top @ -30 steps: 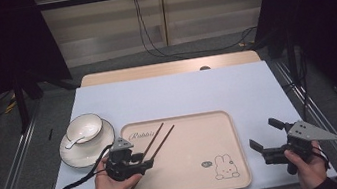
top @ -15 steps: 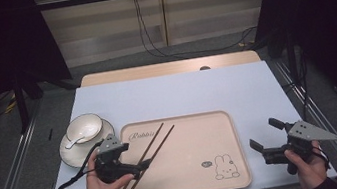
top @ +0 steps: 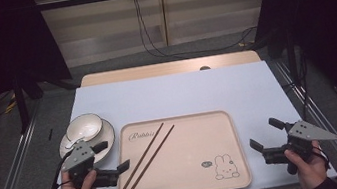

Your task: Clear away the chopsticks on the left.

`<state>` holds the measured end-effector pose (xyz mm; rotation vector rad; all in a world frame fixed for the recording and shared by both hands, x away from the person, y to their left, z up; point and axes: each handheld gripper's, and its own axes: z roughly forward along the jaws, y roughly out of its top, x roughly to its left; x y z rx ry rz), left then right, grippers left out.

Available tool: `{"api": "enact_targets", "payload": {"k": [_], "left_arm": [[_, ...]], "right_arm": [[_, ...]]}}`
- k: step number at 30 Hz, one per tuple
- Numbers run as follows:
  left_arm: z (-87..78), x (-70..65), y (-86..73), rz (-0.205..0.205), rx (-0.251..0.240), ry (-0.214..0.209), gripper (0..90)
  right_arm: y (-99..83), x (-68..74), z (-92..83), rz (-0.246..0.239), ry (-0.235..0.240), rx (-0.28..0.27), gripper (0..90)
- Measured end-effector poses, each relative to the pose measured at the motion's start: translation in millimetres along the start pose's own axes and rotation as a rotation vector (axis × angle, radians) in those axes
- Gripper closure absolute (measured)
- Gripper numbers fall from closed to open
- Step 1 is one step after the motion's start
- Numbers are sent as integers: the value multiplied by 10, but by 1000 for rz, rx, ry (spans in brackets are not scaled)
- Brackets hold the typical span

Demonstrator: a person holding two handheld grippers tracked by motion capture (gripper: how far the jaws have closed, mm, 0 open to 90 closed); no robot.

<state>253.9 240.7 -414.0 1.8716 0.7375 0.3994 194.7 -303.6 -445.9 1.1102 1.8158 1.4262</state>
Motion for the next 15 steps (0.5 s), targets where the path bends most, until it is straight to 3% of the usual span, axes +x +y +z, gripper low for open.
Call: {"api": "enact_targets", "payload": {"k": [3, 5, 7, 8, 11, 12, 15], "left_arm": [[-57, 36, -40, 6, -4, 14, 20], [-114, 71, -80, -23, -20, 29, 20], [-176, 106, -110, -23, -32, 40, 20], [-222, 116, -142, -15, -40, 77, 20], [-261, 134, -171, -18, -40, 83, 20], [-290, 135, -178, -17, -36, 108, 20], [-320, 144, -188, -23, -55, 105, 20]], "right_arm": [[0, -2, 1, -4, 0, 0, 11], [0, 1, 1, 0, -1, 0, 11], [0, 0, 2, 0, 2, 0, 11], [0, 0, 3, -2, 2, -1, 11], [0, 1, 2, 0, 0, 0, 11], [0, -1, 0, -2, -2, -3, 11], [-1, 0, -2, -2, 3, -2, 11]]}}
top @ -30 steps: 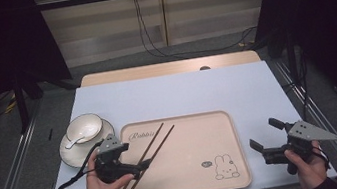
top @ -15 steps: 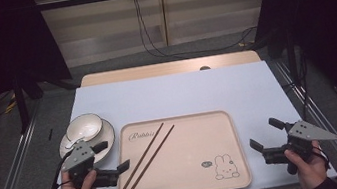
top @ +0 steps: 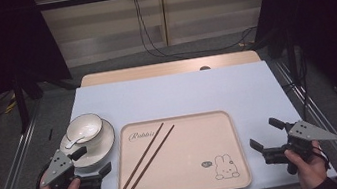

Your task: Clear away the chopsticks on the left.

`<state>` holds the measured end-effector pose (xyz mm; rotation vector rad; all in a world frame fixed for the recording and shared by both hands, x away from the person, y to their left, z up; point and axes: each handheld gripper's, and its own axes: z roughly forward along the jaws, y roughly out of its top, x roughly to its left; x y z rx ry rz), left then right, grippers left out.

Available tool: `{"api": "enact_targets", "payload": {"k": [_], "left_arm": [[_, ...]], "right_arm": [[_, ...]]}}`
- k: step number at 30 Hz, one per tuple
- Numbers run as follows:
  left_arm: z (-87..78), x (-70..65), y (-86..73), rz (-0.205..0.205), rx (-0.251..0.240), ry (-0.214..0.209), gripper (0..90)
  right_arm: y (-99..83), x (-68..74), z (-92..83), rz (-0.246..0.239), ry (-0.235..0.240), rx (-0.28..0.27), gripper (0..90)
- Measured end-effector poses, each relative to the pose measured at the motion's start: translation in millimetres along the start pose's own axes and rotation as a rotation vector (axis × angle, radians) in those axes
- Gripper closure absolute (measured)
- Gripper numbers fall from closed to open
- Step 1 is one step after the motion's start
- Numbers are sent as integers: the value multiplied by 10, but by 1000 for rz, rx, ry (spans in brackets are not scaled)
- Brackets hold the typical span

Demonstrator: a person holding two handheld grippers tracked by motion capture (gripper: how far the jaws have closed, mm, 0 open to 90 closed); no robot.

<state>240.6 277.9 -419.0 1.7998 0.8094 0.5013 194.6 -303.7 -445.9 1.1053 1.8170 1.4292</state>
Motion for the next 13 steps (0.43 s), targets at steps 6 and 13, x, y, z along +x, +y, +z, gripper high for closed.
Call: {"api": "enact_targets", "payload": {"k": [6, 13], "left_arm": [[-139, 135, -93, -63, -61, 27, 19], [-152, 179, -145, -105, -54, 24, 20]], "right_arm": [[-7, 3, 6, 6, -7, -25, 11], [-9, 2, 13, 2, -3, -16, 10]]}}
